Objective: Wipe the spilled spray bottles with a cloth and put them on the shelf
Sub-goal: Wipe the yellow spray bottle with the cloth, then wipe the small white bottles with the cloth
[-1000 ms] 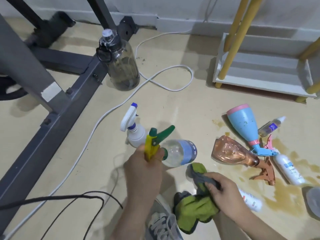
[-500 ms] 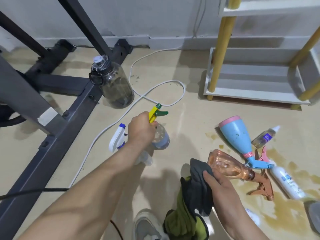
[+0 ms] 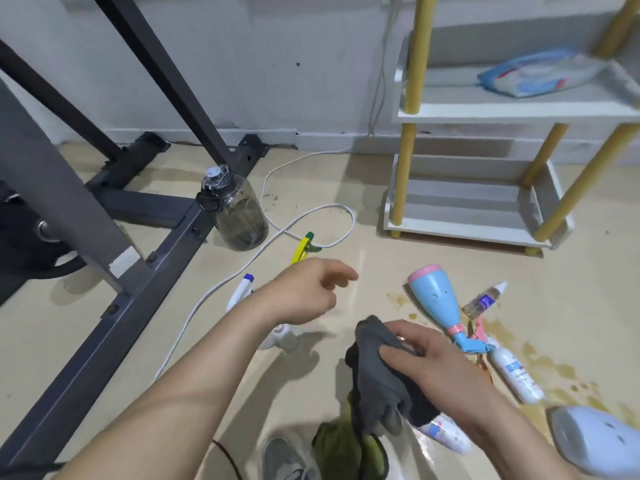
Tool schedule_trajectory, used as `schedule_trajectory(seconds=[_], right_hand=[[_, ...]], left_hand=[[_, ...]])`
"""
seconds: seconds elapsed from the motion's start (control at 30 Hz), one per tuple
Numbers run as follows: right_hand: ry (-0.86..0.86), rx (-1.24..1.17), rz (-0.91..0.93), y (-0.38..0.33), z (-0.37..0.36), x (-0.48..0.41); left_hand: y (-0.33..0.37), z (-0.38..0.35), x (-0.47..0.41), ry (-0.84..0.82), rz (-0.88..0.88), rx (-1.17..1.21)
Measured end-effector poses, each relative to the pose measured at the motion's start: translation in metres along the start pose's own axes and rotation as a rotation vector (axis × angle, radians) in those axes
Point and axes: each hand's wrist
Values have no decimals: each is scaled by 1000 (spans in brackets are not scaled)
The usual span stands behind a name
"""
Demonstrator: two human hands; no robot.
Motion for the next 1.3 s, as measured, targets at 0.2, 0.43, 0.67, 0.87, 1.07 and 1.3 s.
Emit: schedule_trajectory(seconds=[0.2,0.43,0.67,0.87,1.07,1.3], right_hand=[[-111,-81,229,-83,35,113],[136,275,278,-92,111,240],[320,-505,405,-66,158,305],[860,-623,186,-23,195,298],[1028,-499,42,22,237,302],[523,36,-84,69,226,301]], left_hand=[[106,19,101,-202,-236,-296],[222,13,204,-12,-356,337],[281,-54,206,138,-458,1049],[272,-120,184,-161,-566,-132],[259,-208,155,213,-645,-448],[291,-250,133,-5,-320,349]])
Point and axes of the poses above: each hand's wrist, its own x-axis away from the middle knuckle, its own z-axis out of the back of the hand, y = z × x, and after that the axes turned 6 degrees about -z, right-handed
